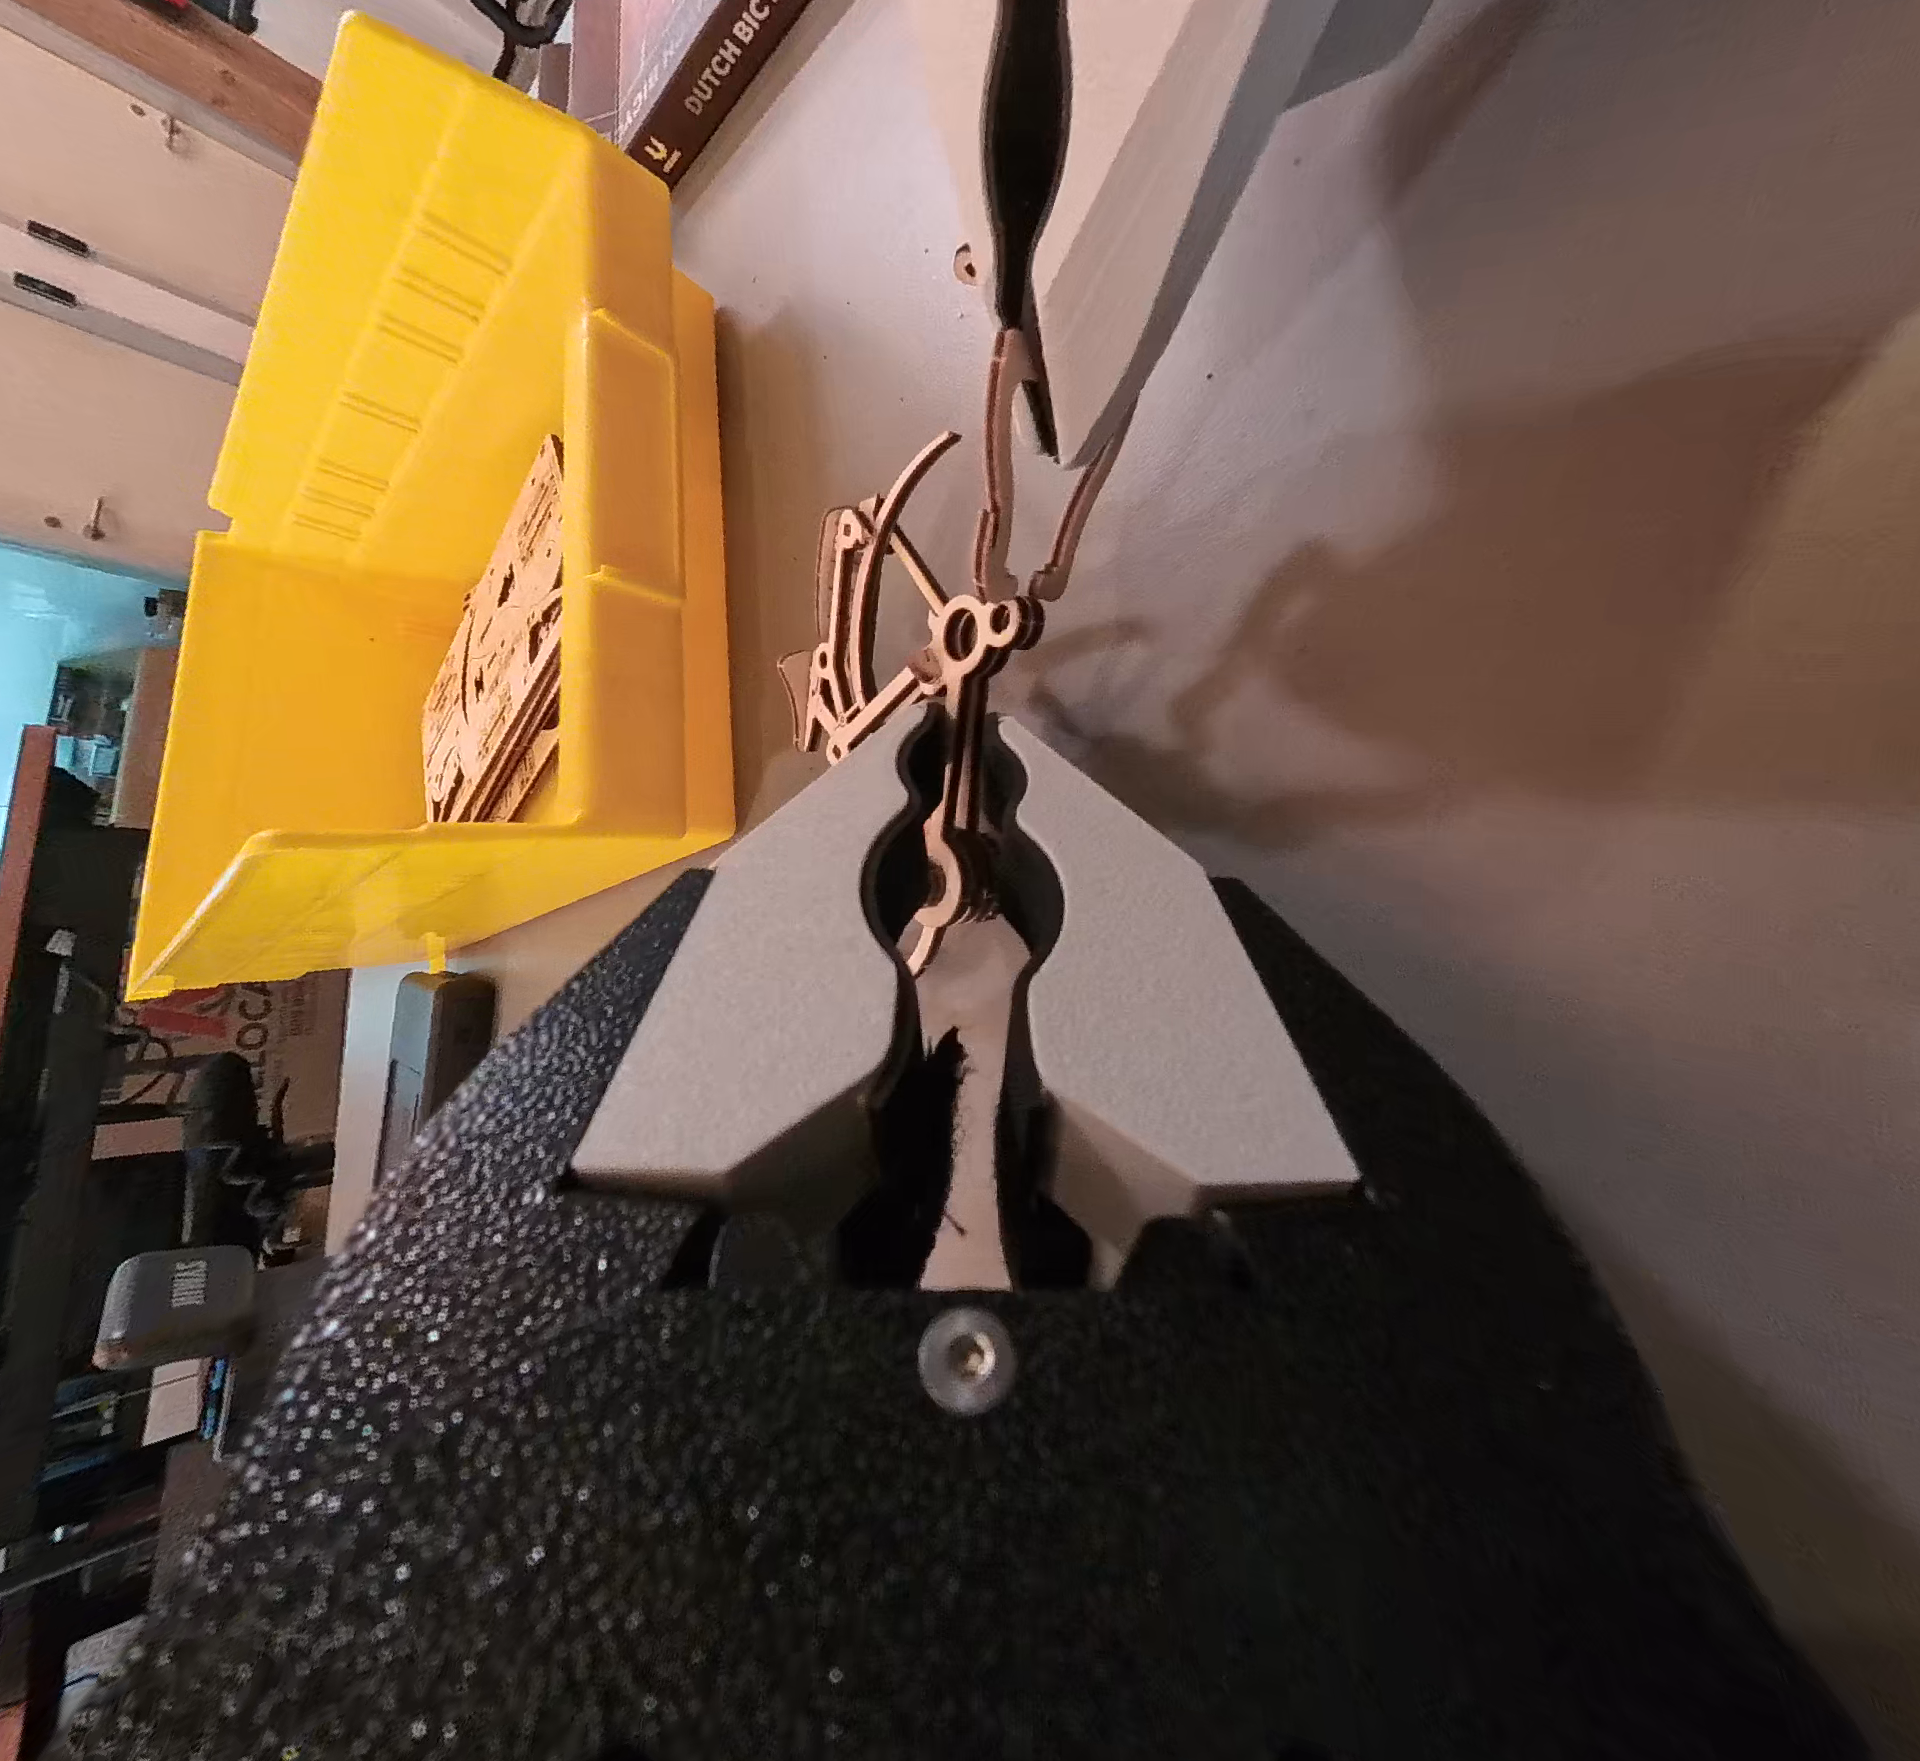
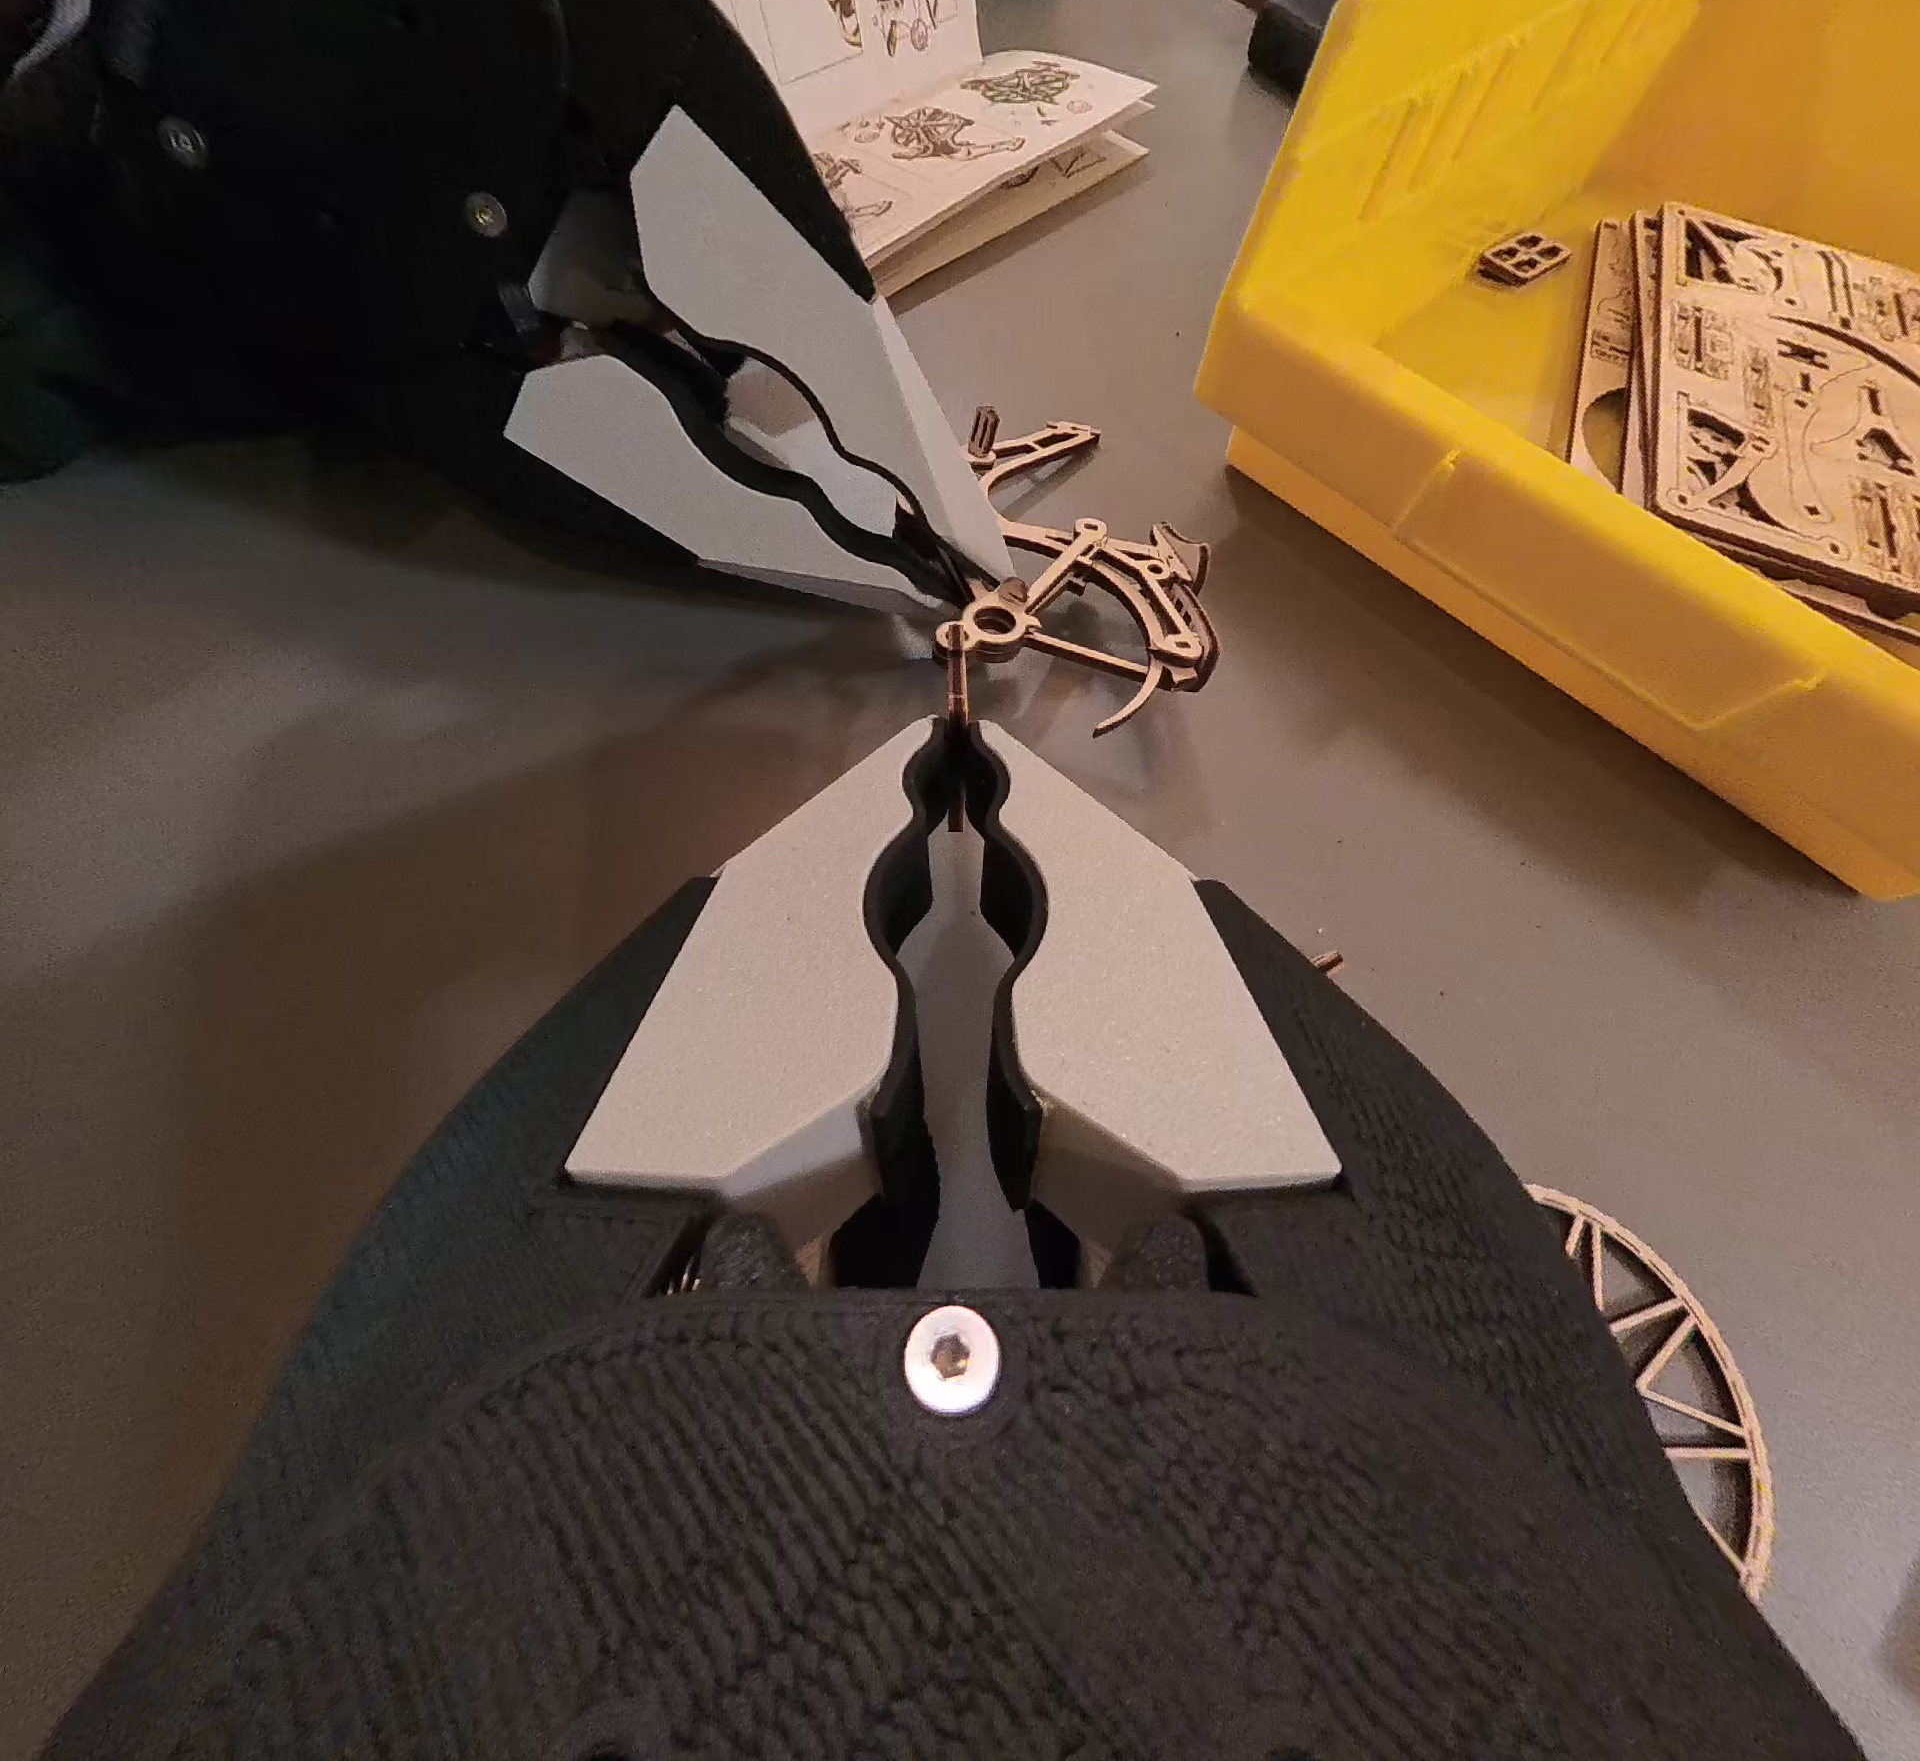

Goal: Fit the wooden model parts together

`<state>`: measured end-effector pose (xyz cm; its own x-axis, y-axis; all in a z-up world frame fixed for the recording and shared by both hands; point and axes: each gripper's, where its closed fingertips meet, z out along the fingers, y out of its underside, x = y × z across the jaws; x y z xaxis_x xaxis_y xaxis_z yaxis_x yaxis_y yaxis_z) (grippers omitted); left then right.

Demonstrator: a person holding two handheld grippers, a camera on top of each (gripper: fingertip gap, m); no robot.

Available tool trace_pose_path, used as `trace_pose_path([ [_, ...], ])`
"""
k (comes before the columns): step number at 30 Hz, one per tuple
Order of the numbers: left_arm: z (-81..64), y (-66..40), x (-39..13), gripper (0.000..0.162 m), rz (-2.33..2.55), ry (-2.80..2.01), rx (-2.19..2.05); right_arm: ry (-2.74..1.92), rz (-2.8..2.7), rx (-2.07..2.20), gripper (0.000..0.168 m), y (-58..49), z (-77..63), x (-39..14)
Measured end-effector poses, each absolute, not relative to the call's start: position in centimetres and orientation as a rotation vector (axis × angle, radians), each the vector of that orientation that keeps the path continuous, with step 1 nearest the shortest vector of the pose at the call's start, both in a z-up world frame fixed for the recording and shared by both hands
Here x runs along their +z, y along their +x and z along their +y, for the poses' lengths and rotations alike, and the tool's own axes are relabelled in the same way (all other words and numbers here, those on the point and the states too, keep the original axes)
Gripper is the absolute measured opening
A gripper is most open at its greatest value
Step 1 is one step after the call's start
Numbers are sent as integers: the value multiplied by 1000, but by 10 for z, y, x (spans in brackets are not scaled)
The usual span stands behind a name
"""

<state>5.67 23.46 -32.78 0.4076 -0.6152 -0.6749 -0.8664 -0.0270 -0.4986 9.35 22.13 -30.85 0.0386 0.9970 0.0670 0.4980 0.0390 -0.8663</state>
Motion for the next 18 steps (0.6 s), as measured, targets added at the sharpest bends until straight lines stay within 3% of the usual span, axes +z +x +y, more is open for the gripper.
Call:
trace_pose_path([
  [18, 239, 50, -317, 4, 1144, -1810, 144, -1572, -1489, 951, 0, 85, 225, -295],
])
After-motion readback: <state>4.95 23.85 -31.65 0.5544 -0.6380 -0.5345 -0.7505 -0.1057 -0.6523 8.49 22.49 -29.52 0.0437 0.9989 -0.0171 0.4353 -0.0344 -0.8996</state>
